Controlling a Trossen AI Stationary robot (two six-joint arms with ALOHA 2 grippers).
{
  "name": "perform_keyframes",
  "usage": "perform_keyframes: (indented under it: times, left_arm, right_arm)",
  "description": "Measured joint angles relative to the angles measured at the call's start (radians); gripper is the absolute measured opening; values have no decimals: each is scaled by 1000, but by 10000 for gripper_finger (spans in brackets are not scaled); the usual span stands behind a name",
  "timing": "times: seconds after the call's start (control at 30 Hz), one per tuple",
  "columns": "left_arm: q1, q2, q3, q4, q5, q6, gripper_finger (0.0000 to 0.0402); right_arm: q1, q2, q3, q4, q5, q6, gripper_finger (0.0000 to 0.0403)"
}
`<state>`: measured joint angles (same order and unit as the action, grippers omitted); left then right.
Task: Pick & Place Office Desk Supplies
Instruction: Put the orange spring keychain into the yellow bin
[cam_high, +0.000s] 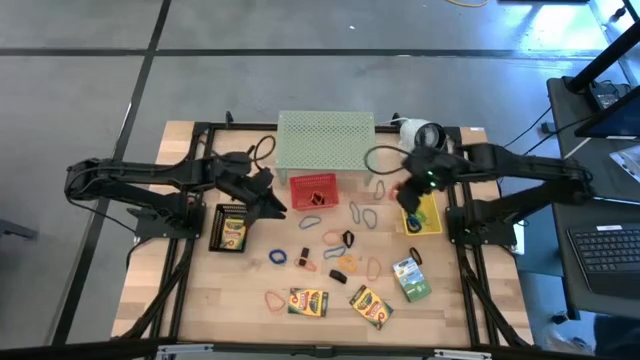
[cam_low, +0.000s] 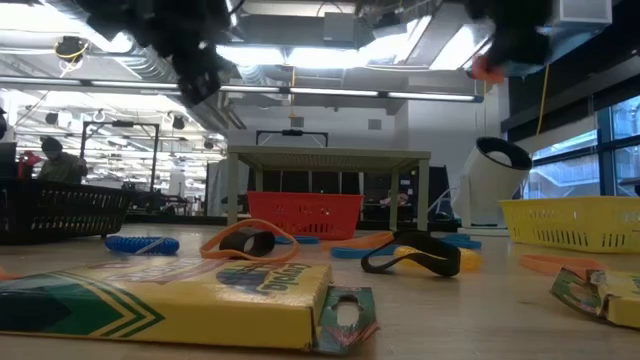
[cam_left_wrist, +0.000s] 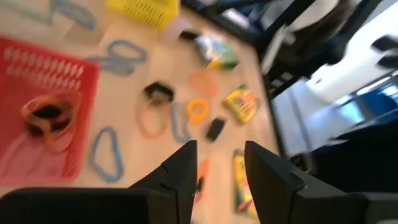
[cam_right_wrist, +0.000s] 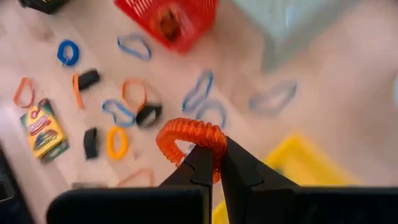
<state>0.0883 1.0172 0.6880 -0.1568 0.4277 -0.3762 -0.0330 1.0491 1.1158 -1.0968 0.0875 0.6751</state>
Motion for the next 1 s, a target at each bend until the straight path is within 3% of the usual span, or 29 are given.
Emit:
perform_keyframes:
  times: [0.2,0.43,0.7,1.0]
  left_arm:
    - [-44,3,0,-94,-68,93,125]
    - [-106,79,0,-177,-80,146,125]
    - [-151,176,0,-146,-54,153,125]
    - [-187,211,0,-72,-47,153,125]
  right_arm:
    - [3,-118,-206,0,-45,218,11]
    - [3,-77,-344,-4,-103,292,11]
    - [2,-20,-437,-1,-153,307,11]
    - [1,31,-440,3,-152,301,20]
